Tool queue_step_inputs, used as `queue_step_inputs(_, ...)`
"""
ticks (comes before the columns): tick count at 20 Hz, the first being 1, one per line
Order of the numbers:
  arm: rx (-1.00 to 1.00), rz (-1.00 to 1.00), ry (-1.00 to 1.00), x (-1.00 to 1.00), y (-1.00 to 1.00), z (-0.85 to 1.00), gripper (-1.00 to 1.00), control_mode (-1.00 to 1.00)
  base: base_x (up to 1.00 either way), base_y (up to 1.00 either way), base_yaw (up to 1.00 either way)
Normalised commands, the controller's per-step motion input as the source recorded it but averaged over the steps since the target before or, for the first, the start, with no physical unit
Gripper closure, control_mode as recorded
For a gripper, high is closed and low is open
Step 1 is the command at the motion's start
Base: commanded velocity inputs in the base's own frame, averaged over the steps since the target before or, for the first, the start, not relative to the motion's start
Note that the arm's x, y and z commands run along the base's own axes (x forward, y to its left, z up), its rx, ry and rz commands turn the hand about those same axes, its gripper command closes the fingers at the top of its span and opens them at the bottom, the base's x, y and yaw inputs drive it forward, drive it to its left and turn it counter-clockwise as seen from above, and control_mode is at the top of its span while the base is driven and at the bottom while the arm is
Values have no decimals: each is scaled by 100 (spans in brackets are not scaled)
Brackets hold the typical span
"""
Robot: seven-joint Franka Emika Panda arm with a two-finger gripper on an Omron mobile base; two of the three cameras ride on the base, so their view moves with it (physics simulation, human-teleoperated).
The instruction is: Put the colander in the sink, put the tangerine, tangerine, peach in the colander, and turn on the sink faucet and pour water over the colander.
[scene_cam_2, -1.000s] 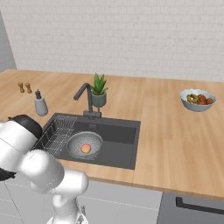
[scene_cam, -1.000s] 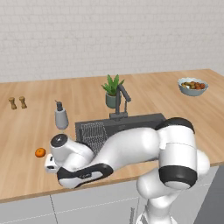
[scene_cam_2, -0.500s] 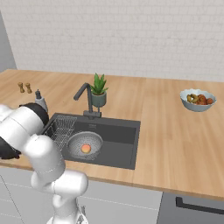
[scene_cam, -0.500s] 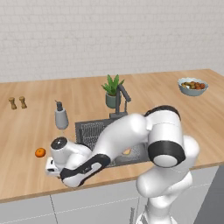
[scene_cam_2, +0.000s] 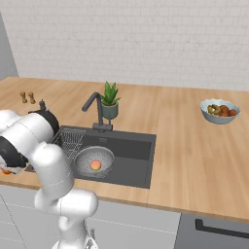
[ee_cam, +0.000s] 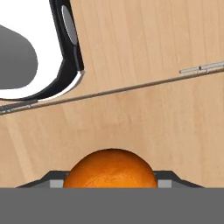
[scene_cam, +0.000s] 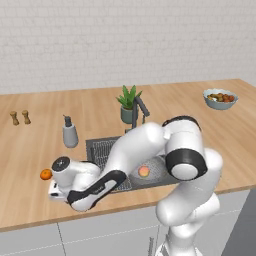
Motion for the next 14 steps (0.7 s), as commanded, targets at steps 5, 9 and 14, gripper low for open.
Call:
queue_step_inputs(5, 3, 0, 0, -14, -67, 38, 100, -100, 0, 0, 0)
queue_step_inputs(9, 9, 0, 0, -12, -77, 47, 100, -100, 0, 0, 0)
queue_step_inputs(14, 2, 0, 0, -9, -87, 36, 100, -100, 0, 0, 0)
